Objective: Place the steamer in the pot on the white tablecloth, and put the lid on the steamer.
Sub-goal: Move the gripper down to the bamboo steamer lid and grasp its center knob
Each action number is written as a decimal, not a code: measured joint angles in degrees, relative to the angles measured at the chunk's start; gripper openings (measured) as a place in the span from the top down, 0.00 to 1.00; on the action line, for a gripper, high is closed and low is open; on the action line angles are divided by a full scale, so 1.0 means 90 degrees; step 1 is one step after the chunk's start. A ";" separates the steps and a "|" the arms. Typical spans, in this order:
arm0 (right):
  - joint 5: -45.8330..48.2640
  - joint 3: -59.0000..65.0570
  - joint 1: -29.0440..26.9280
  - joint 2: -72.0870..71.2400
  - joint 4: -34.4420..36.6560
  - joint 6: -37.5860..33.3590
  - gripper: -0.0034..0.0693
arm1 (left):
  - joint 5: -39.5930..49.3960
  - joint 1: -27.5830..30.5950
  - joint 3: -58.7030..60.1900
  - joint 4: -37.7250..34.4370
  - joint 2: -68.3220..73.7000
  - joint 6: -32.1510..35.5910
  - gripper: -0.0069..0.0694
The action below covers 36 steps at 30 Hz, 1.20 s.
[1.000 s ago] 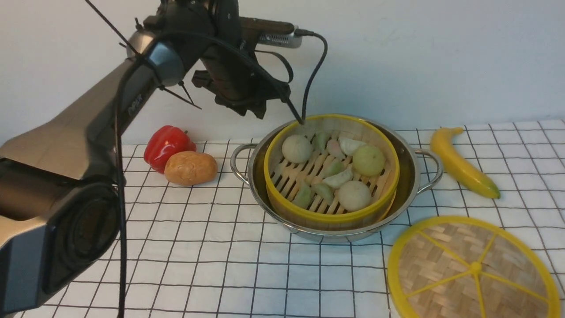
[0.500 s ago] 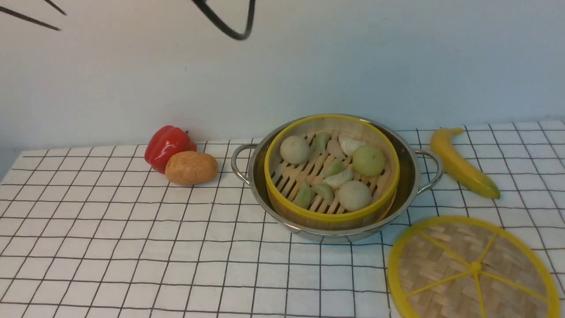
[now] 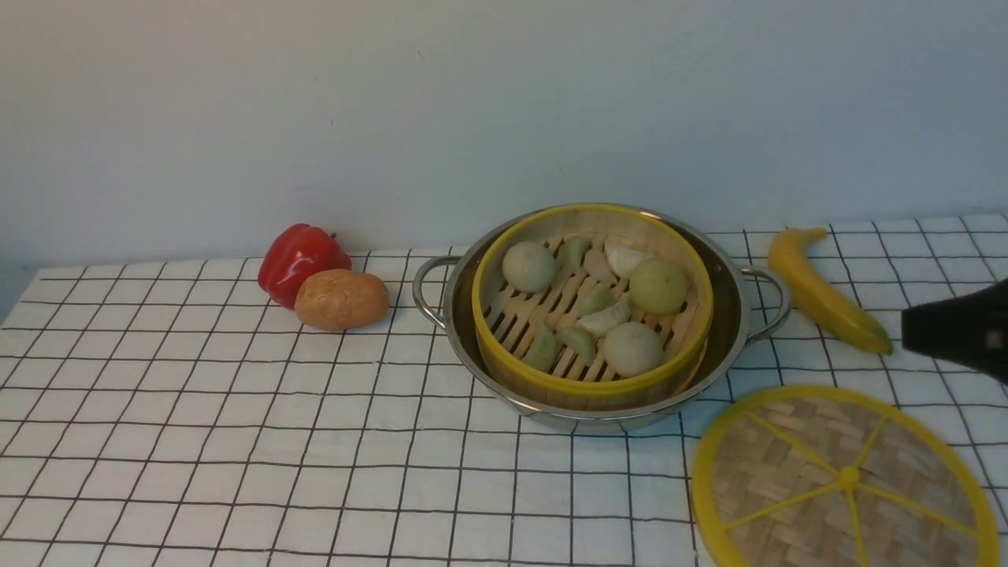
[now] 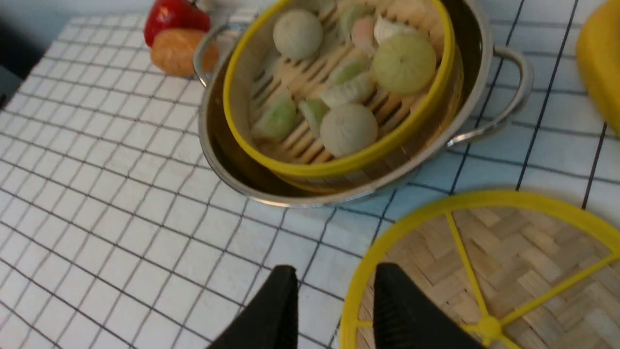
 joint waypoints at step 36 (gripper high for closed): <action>-0.1423 -0.0007 0.2496 0.3085 -0.5590 0.4431 0.62 | -0.4253 0.0000 1.0493 -0.1068 -0.6133 -0.0007 0.76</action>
